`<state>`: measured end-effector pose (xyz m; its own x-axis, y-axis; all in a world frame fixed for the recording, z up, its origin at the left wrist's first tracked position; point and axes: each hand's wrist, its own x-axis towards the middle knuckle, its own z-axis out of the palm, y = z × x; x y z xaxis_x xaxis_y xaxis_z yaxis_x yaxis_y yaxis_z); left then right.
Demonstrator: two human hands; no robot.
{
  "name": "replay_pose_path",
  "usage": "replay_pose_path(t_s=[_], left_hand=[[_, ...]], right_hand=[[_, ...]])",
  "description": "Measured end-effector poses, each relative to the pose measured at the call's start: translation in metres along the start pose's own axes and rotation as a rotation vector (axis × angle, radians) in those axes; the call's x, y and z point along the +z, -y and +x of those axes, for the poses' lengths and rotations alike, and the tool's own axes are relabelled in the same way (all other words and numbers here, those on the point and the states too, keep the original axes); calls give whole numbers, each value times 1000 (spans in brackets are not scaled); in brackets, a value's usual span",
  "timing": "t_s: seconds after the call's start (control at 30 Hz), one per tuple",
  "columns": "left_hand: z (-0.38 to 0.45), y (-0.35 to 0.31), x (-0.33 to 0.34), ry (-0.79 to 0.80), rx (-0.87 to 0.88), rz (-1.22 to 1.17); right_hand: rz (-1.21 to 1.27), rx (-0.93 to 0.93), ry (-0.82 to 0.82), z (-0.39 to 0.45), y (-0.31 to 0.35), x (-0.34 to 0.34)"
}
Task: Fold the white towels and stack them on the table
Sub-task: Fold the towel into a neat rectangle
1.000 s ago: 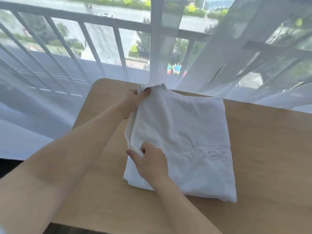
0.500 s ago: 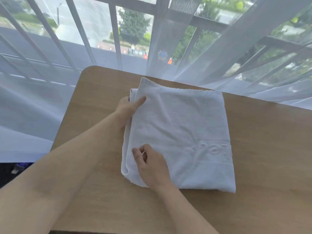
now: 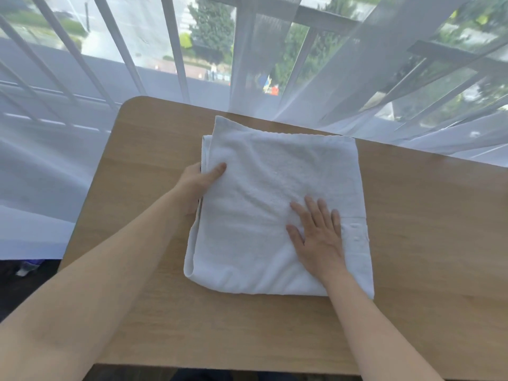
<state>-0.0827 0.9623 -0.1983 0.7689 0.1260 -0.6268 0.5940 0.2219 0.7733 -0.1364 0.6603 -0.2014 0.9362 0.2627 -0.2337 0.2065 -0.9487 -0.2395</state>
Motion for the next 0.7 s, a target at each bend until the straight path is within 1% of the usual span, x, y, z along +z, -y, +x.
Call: replay_pose_path(t_s=[0.07,0.13,0.23,0.3,0.37,0.47,0.6,0.67,0.7], left_hand=[[-10,12,-5,47,-40,88],[-17,21,-1,56,-5,131],[-22,16,12,31,35,79],[-24,11,17,54,-26,21],[-26,14,20,90,-114,-34],[-31,19,27,83,-186,-87],[-32,17,36,64,-148,-108],[-36,21,42,-29,-102,-49],[-39,23,43,-87,-85,2]], right_hand=[[-4,-8,-8,-2,-2,4],[-19,44,-48,-1,-4,3],[-123,213,-93,-6,-19,-4],[-179,315,-64,-11,-36,-7],[-111,354,-33,-15,-50,-8],[9,319,-64,-16,-63,-9],[225,258,-177,-20,-80,-11],[326,256,-235,-21,-91,-11],[361,270,-232,-21,-95,-12]])
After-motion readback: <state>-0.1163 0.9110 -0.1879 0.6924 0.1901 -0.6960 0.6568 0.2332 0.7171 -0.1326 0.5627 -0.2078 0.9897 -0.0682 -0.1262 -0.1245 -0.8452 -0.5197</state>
